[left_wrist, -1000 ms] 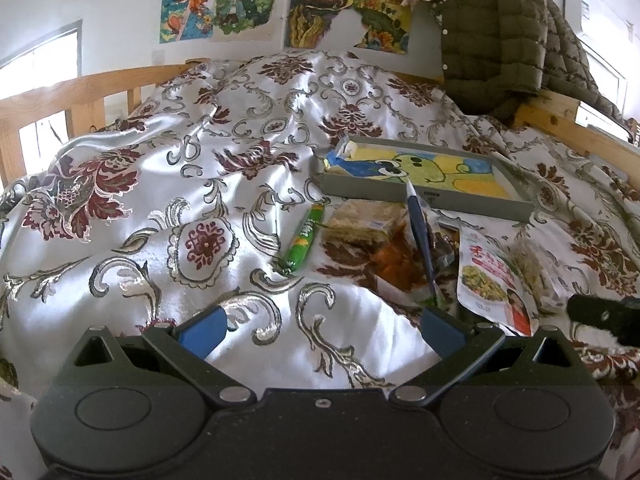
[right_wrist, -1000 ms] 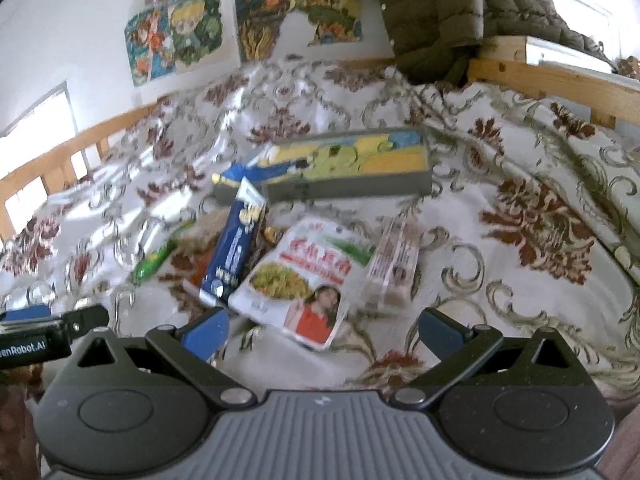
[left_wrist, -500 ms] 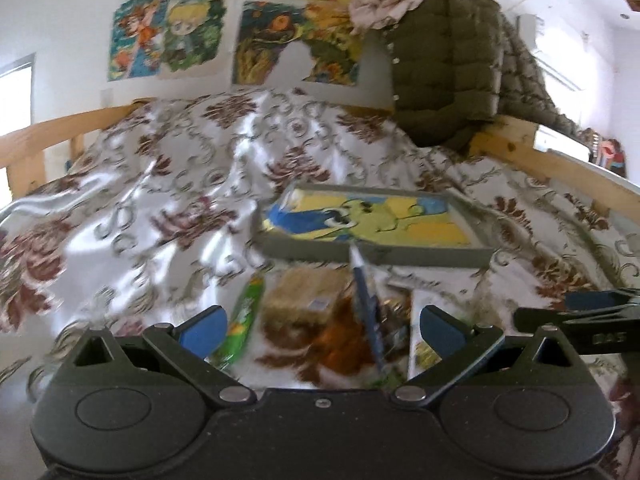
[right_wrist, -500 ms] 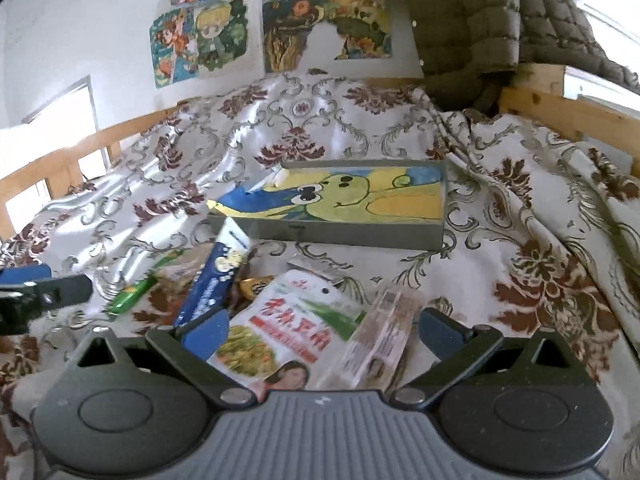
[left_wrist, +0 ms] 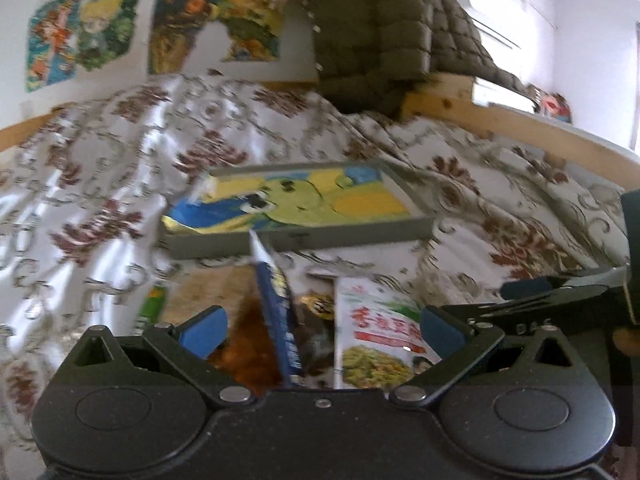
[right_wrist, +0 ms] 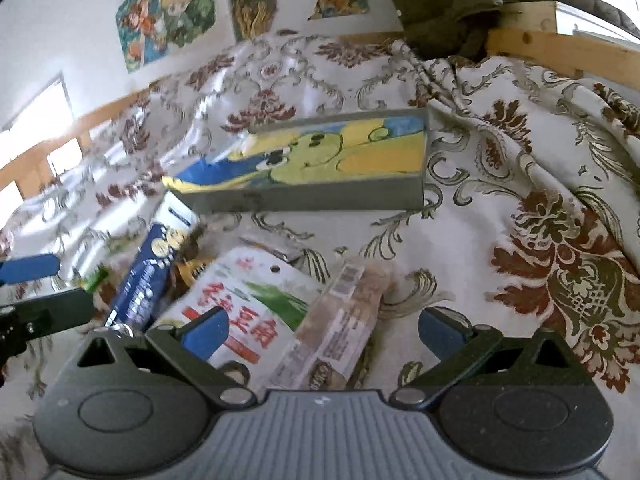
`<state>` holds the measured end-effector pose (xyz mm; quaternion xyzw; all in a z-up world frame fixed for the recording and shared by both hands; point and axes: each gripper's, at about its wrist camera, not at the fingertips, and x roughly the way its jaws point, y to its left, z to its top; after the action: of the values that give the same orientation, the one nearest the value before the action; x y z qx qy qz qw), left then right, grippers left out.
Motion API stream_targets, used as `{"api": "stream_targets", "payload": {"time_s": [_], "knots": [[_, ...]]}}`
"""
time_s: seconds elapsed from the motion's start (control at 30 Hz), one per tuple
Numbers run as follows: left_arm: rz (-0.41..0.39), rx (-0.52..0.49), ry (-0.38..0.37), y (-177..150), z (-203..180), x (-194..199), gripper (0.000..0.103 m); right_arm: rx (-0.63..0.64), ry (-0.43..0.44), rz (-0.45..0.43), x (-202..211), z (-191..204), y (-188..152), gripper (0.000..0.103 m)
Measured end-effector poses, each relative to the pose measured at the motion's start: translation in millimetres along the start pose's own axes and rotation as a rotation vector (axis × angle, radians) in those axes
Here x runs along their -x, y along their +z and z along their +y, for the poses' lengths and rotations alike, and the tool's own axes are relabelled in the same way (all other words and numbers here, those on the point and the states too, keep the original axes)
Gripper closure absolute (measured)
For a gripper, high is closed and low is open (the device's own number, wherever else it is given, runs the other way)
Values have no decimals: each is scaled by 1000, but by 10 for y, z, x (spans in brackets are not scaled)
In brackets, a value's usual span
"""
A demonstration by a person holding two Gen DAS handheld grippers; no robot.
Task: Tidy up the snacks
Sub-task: 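Grasp the green bean snack bag with the left tool while the right tool grasps the wrapped sausage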
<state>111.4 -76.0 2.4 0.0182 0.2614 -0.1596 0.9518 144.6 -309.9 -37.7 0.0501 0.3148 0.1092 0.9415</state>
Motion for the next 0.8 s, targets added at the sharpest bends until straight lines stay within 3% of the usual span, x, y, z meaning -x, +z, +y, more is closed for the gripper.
{"api": "stream_targets", "payload": {"time_s": [0.3,0.5,0.7,0.8], "knots": [[92,-36,-154,-97,-112,-257,1,-101,73,108,-148,-135,-1,0],[174,26,-175,-170,-103,-434,6,-152,135,99,-126,-231,16,1],[242,97,-203,-181,-58,-568,19,-132,163,116,-138,-184,18,13],[282,128,-181,-210,-27,-647,25,-127,146,138,-168,-170,5,19]]}}
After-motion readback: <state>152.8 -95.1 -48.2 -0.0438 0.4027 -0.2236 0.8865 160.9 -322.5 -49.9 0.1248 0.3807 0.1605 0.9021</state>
